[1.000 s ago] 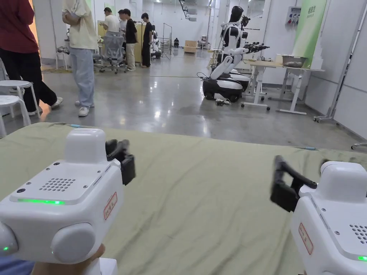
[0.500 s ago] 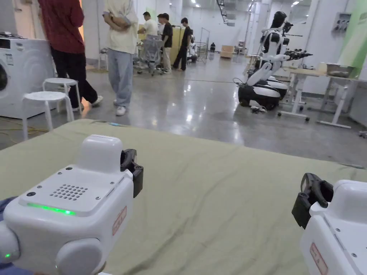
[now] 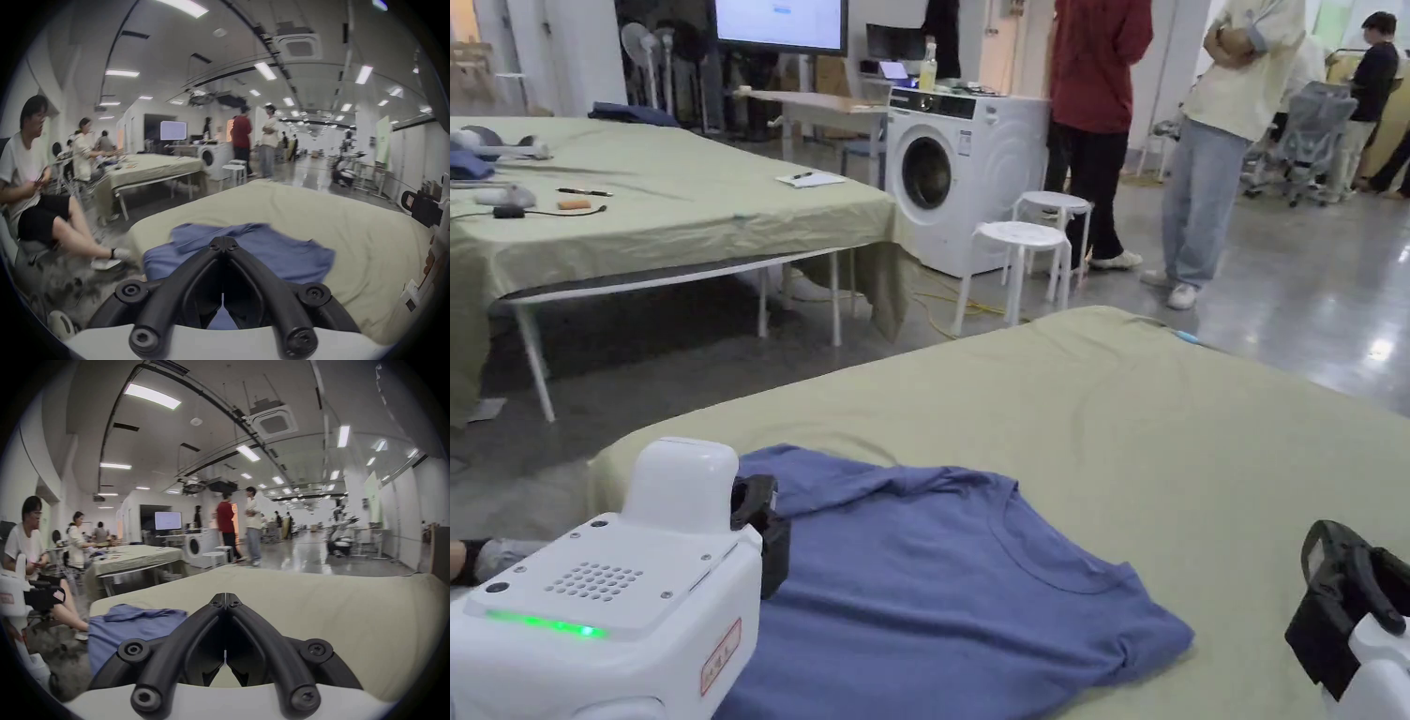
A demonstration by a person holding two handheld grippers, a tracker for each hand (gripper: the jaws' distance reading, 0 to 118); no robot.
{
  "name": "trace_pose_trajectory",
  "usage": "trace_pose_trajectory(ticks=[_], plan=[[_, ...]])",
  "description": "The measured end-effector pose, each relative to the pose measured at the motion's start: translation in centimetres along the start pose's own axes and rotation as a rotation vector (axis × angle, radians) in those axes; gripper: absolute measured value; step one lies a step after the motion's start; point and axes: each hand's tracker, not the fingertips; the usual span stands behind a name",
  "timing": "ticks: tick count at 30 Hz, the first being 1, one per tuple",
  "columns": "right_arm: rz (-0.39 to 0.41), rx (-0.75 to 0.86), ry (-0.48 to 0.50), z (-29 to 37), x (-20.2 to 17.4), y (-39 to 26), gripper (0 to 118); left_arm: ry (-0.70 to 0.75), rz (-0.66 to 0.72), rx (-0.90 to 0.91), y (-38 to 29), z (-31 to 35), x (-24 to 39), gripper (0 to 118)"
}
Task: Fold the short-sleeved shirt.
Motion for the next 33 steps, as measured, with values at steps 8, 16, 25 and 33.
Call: trace_pose_trajectory(ticks=[8, 16, 25, 33], plan=[[0.003, -0.077, 0.073, -3.4, -2.7, -2.4, 2, -0.040, 0.036, -0.099, -2.5, -4.3, -0.8, 0], [0.055, -0.141, -0.017, -3.5, 1.9, -4.2, 2, -0.310, 0.038, -0.276, -3.3, -12.0, 4.5, 48], [0.035, -0.209, -0.106, -3.2, 5.1, -5.4, 2, -0.383, -0.111, -0.473, -4.5, -20.1, 11.6, 96], [-0.002, -0.270, -0.143, -2.0, 6.0, -6.4, 2, -0.249, 0.106, -0.619, -5.4, -22.6, 12.0, 17]])
